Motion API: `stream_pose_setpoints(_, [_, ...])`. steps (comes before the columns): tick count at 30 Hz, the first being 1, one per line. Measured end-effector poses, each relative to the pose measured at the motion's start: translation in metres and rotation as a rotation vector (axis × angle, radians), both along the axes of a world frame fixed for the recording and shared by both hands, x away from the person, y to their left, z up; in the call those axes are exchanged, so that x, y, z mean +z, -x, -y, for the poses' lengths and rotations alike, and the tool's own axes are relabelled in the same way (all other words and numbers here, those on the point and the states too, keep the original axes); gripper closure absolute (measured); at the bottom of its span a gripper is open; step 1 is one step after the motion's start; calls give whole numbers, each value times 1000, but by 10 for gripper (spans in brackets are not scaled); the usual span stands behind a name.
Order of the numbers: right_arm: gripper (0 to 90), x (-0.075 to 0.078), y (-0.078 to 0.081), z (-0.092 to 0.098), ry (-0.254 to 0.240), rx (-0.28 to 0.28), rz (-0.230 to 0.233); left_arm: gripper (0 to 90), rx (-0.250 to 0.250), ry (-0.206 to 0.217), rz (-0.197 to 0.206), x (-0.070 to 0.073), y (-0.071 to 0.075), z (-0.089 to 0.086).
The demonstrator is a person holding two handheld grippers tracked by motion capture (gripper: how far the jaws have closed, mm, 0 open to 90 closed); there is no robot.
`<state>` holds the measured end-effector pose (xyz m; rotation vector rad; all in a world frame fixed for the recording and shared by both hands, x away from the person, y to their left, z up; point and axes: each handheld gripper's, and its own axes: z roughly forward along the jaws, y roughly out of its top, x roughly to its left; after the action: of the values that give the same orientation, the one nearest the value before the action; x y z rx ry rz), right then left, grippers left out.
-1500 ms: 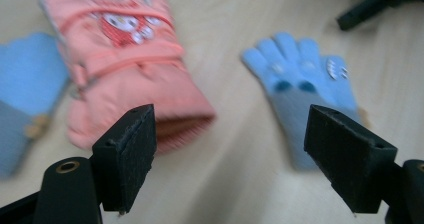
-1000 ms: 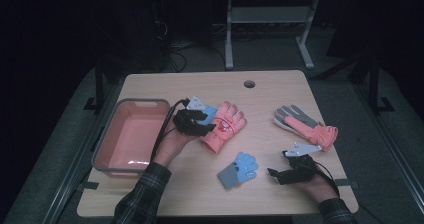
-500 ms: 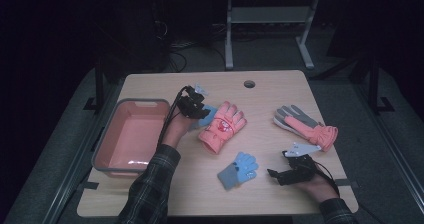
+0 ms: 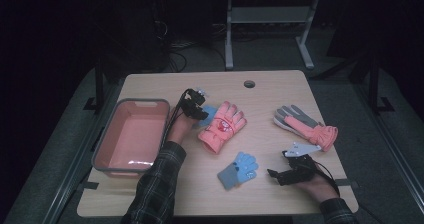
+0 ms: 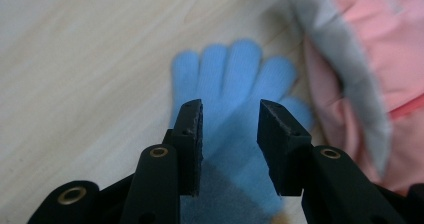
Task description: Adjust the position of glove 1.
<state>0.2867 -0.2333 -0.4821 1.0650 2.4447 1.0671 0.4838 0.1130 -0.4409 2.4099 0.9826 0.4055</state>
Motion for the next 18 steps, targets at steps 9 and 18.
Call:
stream_pose_setpoints(9, [102, 0, 0, 0, 2, 0, 1, 766, 24, 20, -58, -10, -5, -2])
stream_pose_setpoints(18, [102, 0, 0, 0, 2, 0, 2, 872, 81, 48, -116, -6, -7, -5])
